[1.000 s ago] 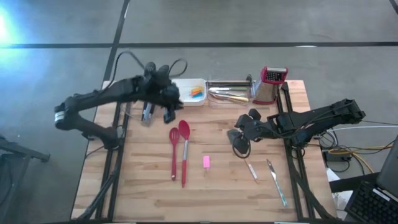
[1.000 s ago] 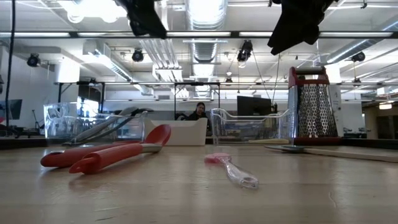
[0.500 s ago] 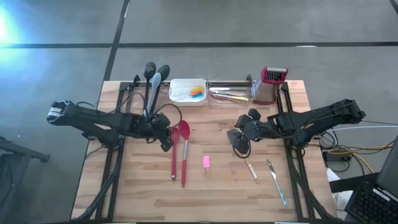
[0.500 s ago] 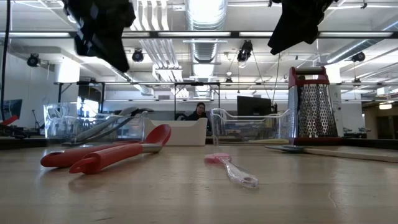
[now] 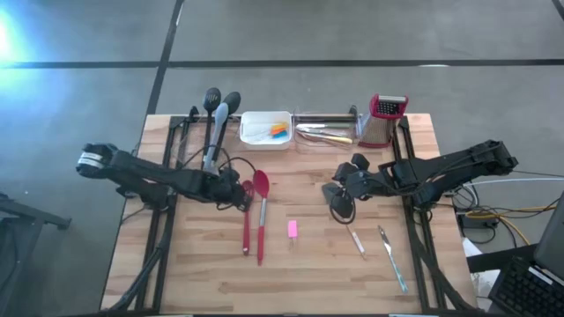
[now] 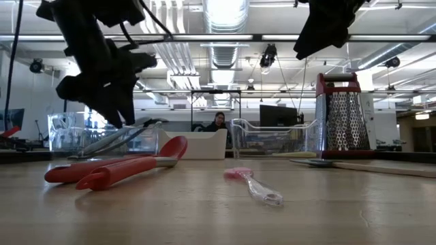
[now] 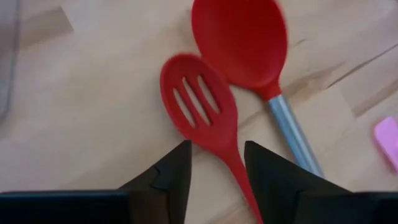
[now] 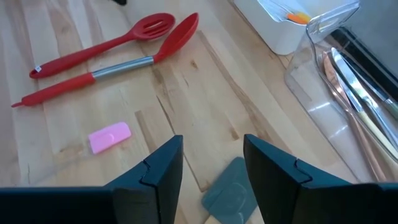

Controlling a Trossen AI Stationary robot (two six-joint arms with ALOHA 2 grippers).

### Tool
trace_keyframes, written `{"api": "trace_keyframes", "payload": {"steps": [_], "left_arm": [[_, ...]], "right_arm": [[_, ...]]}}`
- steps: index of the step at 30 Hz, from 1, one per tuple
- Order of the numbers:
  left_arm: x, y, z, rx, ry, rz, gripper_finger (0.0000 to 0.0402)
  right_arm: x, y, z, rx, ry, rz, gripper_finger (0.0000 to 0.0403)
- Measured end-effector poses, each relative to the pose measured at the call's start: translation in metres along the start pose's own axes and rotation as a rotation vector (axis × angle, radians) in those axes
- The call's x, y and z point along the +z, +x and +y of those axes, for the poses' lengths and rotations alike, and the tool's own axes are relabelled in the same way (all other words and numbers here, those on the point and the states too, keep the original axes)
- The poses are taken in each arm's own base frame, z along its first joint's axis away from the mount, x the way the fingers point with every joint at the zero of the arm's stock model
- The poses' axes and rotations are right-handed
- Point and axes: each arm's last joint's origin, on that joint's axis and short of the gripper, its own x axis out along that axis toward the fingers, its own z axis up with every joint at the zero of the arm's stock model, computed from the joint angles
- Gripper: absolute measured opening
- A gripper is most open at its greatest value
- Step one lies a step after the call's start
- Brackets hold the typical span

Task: Pick & Place Kitchen Items
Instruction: Put the red slotted spoon into the left transparent bin

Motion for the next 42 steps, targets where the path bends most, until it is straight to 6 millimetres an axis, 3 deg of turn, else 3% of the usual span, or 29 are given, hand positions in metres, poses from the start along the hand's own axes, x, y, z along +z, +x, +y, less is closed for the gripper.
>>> {"api": "trace_keyframes", "payload": {"steps": [15,25,31,39,42], "left_arm": [[-0.017,0.049,-0.015,0.027,0.014,0.157,0.021],[-0.019,0.073,-0.015,0.088,-0.015,0.154,0.021],[-0.017,0.079,-0.011,0.124,-0.029,0.143,0.0168],[-0.018,0.083,-0.008,0.159,-0.024,0.137,0.0056],[-0.017,0.083,-0.007,0.169,-0.006,0.13,0.0052]], "right_arm": [[-0.001,0.001,0.0,-0.003,-0.012,0.004,0.0149],[-0.002,0.001,0.0,-0.004,-0.013,0.006,0.0155],[-0.002,0.002,0.0,-0.004,-0.013,0.006,0.0148],[-0.002,0.002,0.0,-0.003,-0.011,0.003,0.0135],[-0.002,0.002,0.0,-0.003,-0.011,0.002,0.0131]]}}
